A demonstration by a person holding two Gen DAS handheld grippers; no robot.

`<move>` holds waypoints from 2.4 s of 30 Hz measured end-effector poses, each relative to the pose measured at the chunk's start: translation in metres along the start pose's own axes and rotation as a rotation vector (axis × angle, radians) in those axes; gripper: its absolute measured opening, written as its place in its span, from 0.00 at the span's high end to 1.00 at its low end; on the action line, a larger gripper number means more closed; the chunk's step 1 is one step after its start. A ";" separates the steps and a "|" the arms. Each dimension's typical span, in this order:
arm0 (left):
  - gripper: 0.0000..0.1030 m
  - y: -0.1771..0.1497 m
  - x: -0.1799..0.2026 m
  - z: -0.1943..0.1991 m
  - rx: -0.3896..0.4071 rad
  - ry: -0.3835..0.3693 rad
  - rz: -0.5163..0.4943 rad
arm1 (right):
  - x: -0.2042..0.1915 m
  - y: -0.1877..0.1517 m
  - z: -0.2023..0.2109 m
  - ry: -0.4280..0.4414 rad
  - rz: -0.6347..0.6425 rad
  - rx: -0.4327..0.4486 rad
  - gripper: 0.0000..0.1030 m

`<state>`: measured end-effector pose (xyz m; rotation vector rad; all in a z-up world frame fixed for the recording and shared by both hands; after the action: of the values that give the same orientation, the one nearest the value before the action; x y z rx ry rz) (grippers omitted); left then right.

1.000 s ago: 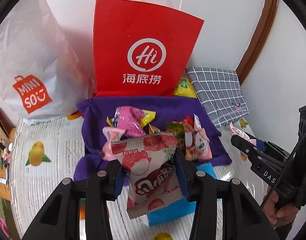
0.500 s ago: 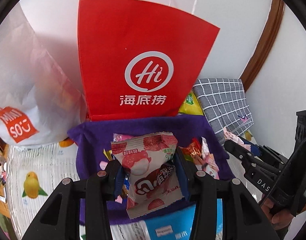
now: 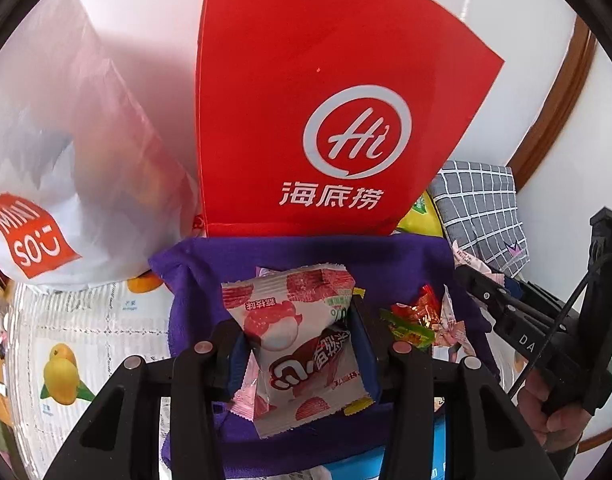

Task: Organize snacks
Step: 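Carry the pink wafer packet and red-white candy bag with both grippers over the towel, then lower both grippers and open them to drop the packets onto the towel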

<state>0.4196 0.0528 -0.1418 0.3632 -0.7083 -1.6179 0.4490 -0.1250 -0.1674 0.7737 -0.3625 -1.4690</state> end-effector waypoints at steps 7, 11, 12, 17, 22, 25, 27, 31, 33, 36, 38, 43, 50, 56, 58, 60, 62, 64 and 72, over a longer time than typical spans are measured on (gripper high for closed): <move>0.58 -0.002 0.006 -0.005 -0.009 0.002 -0.025 | 0.013 -0.005 -0.010 -0.016 -0.003 -0.031 0.66; 0.58 -0.003 0.009 -0.004 -0.004 -0.011 -0.026 | 0.021 -0.006 -0.013 -0.016 -0.002 -0.050 0.66; 0.58 -0.003 0.010 -0.004 -0.006 -0.014 -0.027 | 0.022 -0.006 -0.014 -0.024 0.004 -0.050 0.66; 0.58 -0.006 0.015 -0.007 -0.016 -0.021 -0.037 | 0.025 -0.011 -0.025 -0.034 0.009 -0.084 0.66; 0.58 -0.008 0.015 -0.012 -0.030 -0.020 -0.037 | 0.020 -0.021 -0.038 -0.049 0.041 -0.124 0.66; 0.58 -0.008 0.015 -0.014 -0.036 -0.025 -0.034 | 0.016 -0.024 -0.041 -0.058 0.066 -0.128 0.66; 0.58 -0.008 0.016 -0.015 -0.041 -0.024 -0.036 | 0.014 -0.026 -0.042 -0.063 0.078 -0.130 0.66; 0.58 -0.009 0.017 -0.019 -0.050 -0.027 -0.037 | 0.011 -0.027 -0.041 -0.070 0.100 -0.129 0.65; 0.58 -0.011 0.018 -0.023 -0.062 -0.032 -0.036 | 0.010 -0.028 -0.040 -0.067 0.108 -0.131 0.65; 0.58 -0.013 0.022 -0.028 -0.079 -0.041 -0.040 | 0.009 -0.028 -0.040 -0.070 0.125 -0.131 0.64; 0.58 -0.016 0.024 -0.033 -0.094 -0.043 -0.045 | 0.007 -0.028 -0.040 -0.070 0.141 -0.129 0.64; 0.58 -0.023 0.024 -0.044 -0.140 -0.017 -0.051 | 0.010 -0.026 -0.035 -0.068 0.137 -0.132 0.64; 0.57 -0.028 0.027 -0.052 -0.169 -0.010 -0.066 | 0.013 -0.023 -0.031 -0.053 0.111 -0.127 0.58; 0.57 -0.026 0.029 -0.055 -0.166 -0.014 -0.056 | 0.008 -0.025 -0.030 -0.049 0.126 -0.135 0.53; 0.56 -0.026 0.028 -0.054 -0.167 -0.013 -0.055 | 0.006 -0.024 -0.028 -0.045 0.129 -0.128 0.51; 0.56 -0.027 0.028 -0.056 -0.172 -0.009 -0.053 | 0.005 -0.024 -0.027 -0.043 0.134 -0.123 0.50; 0.56 -0.027 0.027 -0.056 -0.173 -0.011 -0.050 | 0.006 -0.024 -0.026 -0.047 0.129 -0.125 0.49; 0.55 -0.027 0.028 -0.057 -0.171 -0.015 -0.051 | 0.005 -0.023 -0.024 -0.047 0.120 -0.127 0.47; 0.54 -0.027 0.029 -0.058 -0.169 -0.006 -0.052 | 0.002 -0.022 -0.018 -0.046 0.125 -0.111 0.44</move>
<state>0.4284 0.0115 -0.1983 0.2556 -0.5657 -1.7148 0.4447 -0.1208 -0.1948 0.6189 -0.3543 -1.3793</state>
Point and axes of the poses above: each gripper's, at about its wrist camera, not at the fingertips, and z roughly against the way its jaws point, x to its right, y to its top, the point moved 7 cm from there along -z, roughly the way its jaws point, and after that the axes turned 6 degrees about -z, right-handed, at the moved point
